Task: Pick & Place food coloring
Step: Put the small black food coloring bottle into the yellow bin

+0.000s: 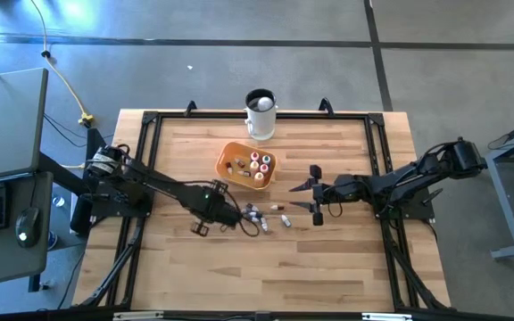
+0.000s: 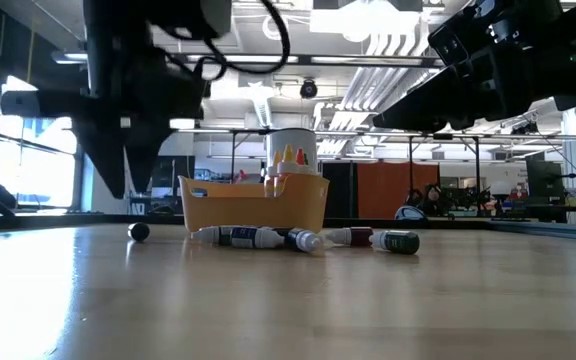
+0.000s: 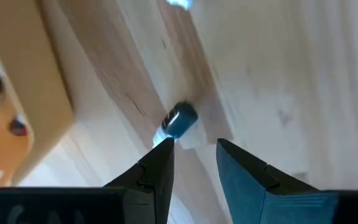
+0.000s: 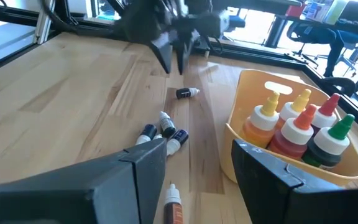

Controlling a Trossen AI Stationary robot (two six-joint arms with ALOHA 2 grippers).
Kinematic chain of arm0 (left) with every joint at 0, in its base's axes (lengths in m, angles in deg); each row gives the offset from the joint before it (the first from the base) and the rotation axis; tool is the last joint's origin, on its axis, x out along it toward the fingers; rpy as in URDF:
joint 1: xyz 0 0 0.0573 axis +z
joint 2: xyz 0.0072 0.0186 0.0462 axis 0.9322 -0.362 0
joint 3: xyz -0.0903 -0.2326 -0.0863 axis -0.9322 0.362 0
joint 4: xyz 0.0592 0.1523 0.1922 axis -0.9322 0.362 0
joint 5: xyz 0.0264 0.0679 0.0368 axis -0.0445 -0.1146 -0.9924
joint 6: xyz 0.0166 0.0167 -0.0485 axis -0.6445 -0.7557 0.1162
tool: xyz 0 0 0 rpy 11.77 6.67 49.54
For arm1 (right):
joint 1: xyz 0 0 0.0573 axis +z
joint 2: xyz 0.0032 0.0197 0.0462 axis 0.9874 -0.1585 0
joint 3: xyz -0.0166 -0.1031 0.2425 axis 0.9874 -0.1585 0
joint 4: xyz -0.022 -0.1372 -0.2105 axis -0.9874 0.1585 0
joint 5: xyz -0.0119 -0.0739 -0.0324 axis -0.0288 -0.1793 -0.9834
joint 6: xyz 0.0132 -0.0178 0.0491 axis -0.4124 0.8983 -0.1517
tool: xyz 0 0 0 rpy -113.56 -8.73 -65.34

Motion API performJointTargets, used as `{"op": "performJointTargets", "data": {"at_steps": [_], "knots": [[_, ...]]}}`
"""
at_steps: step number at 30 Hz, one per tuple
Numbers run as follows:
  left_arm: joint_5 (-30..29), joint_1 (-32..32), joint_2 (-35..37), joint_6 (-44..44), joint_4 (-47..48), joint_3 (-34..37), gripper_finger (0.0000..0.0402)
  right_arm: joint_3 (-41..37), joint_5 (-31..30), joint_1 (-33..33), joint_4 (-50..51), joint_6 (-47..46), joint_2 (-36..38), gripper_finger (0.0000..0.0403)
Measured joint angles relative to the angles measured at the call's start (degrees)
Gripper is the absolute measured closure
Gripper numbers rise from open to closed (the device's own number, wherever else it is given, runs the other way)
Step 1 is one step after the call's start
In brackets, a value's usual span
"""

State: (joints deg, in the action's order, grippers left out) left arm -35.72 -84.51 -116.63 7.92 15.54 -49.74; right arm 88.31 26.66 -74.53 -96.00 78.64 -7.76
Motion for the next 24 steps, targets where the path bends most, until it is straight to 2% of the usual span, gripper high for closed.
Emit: {"op": "performJointTargets", "data": {"at_steps": [12, 19, 24], "knots": [[8.3, 7.5, 0.0, -14.8, -9.4, 5.3, 0.0284, 0.0, 0.0, 0.0, 0.0, 0.0, 0.0, 0.0226], [8.0, 7.6, 0.0, -16.7, -9.6, 7.4, 0.0284, 0.0, 0.0, 0.0, 0.0, 0.1, 0.0, 0.0226], [6.6, 7.6, 0.0, -16.7, -14.1, 9.9, 0.0284, 0.0, 0.0, 0.0, 0.0, 0.1, 0.0, 0.0226]]}}
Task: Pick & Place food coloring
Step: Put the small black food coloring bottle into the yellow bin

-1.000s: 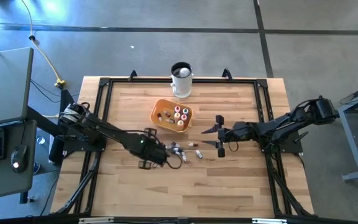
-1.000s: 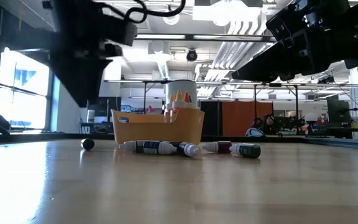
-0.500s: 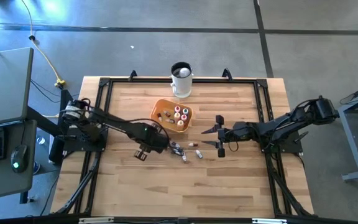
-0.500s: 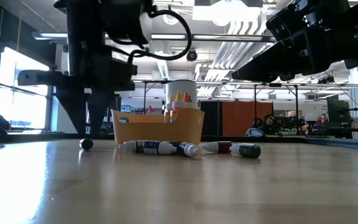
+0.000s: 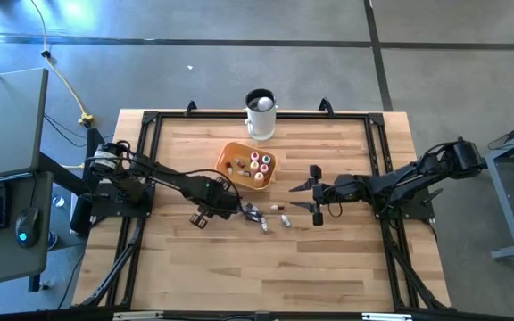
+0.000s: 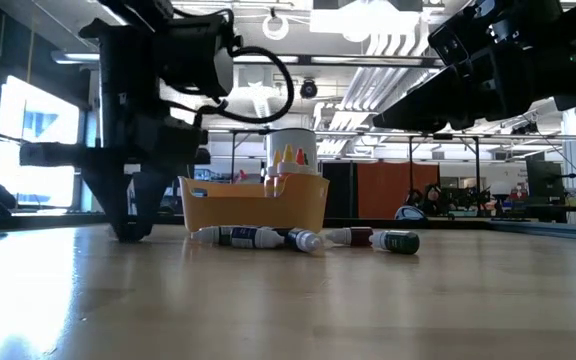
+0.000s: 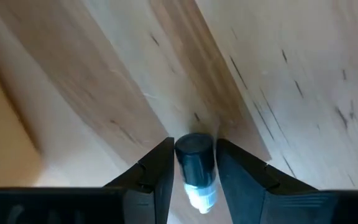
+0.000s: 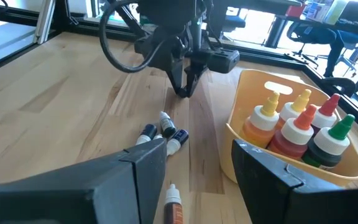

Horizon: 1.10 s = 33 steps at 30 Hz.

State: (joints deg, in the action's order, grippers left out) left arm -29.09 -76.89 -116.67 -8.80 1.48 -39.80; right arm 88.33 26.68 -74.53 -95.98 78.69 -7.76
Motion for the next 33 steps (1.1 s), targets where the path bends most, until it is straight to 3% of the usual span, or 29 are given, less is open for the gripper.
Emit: {"op": "performJointTargets", "data": {"at_steps": [8, 15, 23, 30, 33], "knots": [[-0.3, 0.0, 0.3, 2.1, -1.7, 2.5, 0.0287, 0.0, 0.0, 0.0, 0.0, 0.0, 0.0, 0.0226], [-0.2, -0.2, 0.2, 6.4, -1.6, 2.5, 0.0339, 0.0, 0.0, 0.0, 0.0, 0.0, 0.0, 0.0226], [1.9, -0.1, -0.1, 15.9, 0.5, -7.1, 0.0324, 0.0, 0.0, 0.0, 0.0, 0.0, 0.0, 0.0226], [-10.1, 2.0, -0.1, 14.3, 1.2, -16.9, 0.0320, 0.0, 0.0, 0.0, 0.0, -0.2, 0.0, 0.0226], [-11.8, 5.0, -0.1, 10.9, 1.0, -19.3, 0.0320, 0.0, 0.0, 0.0, 0.0, -0.2, 0.0, 0.0226]]}}
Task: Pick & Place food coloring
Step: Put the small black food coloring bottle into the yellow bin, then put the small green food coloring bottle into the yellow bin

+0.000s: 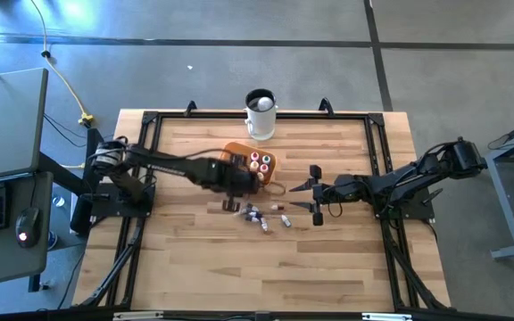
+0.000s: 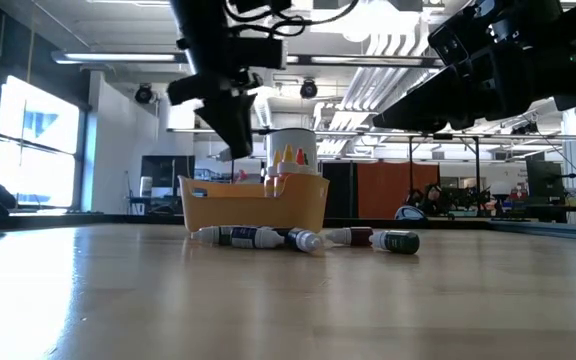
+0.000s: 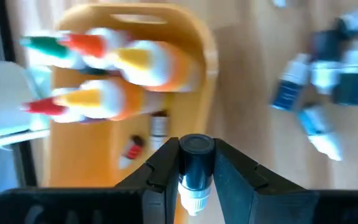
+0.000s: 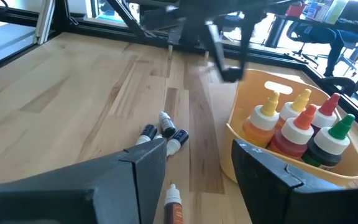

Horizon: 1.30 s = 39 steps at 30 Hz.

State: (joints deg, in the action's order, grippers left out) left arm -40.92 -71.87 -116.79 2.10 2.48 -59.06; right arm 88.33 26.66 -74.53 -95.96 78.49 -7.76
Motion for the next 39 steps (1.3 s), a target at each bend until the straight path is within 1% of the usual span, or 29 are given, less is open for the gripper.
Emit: {"op": "performJointTargets", "data": {"at_steps": [4, 9, 12, 14, 19, 22, 26, 28, 30, 34, 35, 37, 39], "knots": [[1.7, 5.8, -0.1, -1.5, -0.1, -0.3, 0.0319, 0.0, 0.0, 0.0, 0.0, -0.4, 0.0, 0.0226], [2.3, 11.7, -2.8, -1.5, -0.1, -0.3, 0.0307, 0.0, -0.2, 0.0, 0.3, -0.4, 0.0, 0.0226], [6.8, 13.9, -5.0, -1.4, -0.3, -0.4, 0.0289, 0.0, -0.2, 0.0, 1.1, -0.5, -0.2, 0.0226], [7.7, 14.1, -6.3, -1.7, -0.2, -0.3, 0.0274, 0.1, 0.1, 0.0, 2.5, -1.4, -0.6, 0.0226], [5.7, 13.1, -6.3, -0.5, -0.2, -0.3, 0.0252, 0.2, 5.3, 0.0, 3.3, -4.3, -2.2, 0.0226], [5.1, 12.1, -3.7, 1.7, 0.6, -0.3, 0.0250, 0.9, 6.3, 0.0, 3.7, -5.0, -4.2, 0.0226], [5.0, 10.1, 0.8, 6.0, 2.3, -0.4, 0.0250, 7.3, 7.7, 0.1, 9.0, -6.9, -9.5, 0.0226], [4.8, 8.8, 3.3, 10.5, 3.1, -0.4, 0.0250, 12.2, 7.8, 0.7, 15.3, -8.6, -13.0, 0.0226], [5.0, 7.6, 5.5, 16.1, 3.4, -0.4, 0.0250, 17.1, 6.7, 1.6, 22.1, -9.6, -16.0, 0.0226], [7.8, 4.2, 6.6, 22.4, 4.2, -0.2, 0.0250, 26.3, 5.3, 3.9, 33.9, -10.7, -19.1, 0.0226], [8.2, 2.9, 6.6, 23.4, 3.8, 0.3, 0.0250, 28.0, 3.7, 4.6, 36.6, -11.4, -19.5, 0.0226], [8.9, -0.1, 6.7, 25.1, 2.2, 1.6, 0.0250, 30.9, -1.4, 6.2, 42.2, -14.0, -19.7, 0.0226], [8.3, -3.1, 6.7, 25.7, 0.2, 3.5, 0.0250, 33.3, -6.7, 7.7, 46.8, -17.6, -19.6, 0.0226]]}}
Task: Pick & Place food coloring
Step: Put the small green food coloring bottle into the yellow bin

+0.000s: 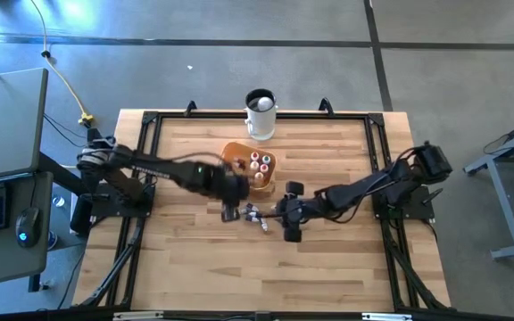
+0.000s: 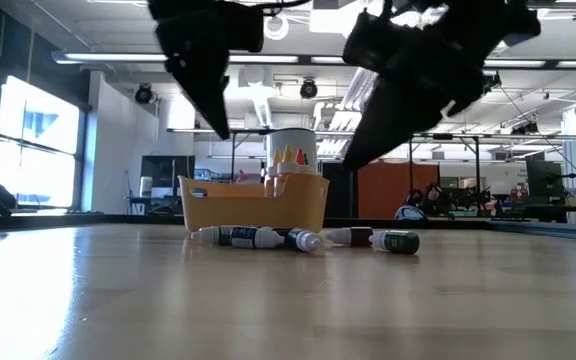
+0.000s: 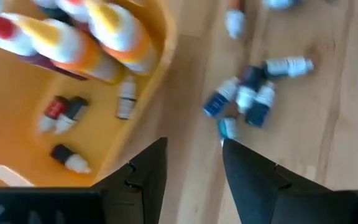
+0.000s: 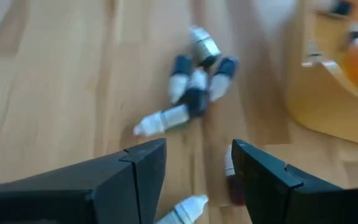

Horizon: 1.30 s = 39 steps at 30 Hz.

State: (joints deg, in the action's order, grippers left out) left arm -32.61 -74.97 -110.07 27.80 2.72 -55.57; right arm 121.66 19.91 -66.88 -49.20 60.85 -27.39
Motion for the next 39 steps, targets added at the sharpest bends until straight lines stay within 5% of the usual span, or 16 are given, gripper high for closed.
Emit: {"op": "performJointTargets", "data": {"at_steps": [7, 13, 25, 39], "knots": [[-13.7, -9.1, 0.3, 7.3, 0.7, 3.6, 0.0250, 2.0, -8.1, 4.0, 6.5, -14.5, 0.1, 0.0226], [-19.9, -14.1, 3.2, 13.7, 7.8, 3.6, 0.0250, -1.4, -10.6, 5.8, 6.9, -25.3, 0.1, 0.0226], [-27.5, -20.3, 5.3, 33.3, 14.2, 8.6, 0.0250, -7.6, -10.0, 6.7, 0.3, -28.3, 0.1, 0.0226], [-25.1, -20.4, 5.3, 28.5, -24.6, 22.3, 0.0250, -12.7, -8.5, 6.7, -8.5, -27.1, 0.1, 0.0226]]}}
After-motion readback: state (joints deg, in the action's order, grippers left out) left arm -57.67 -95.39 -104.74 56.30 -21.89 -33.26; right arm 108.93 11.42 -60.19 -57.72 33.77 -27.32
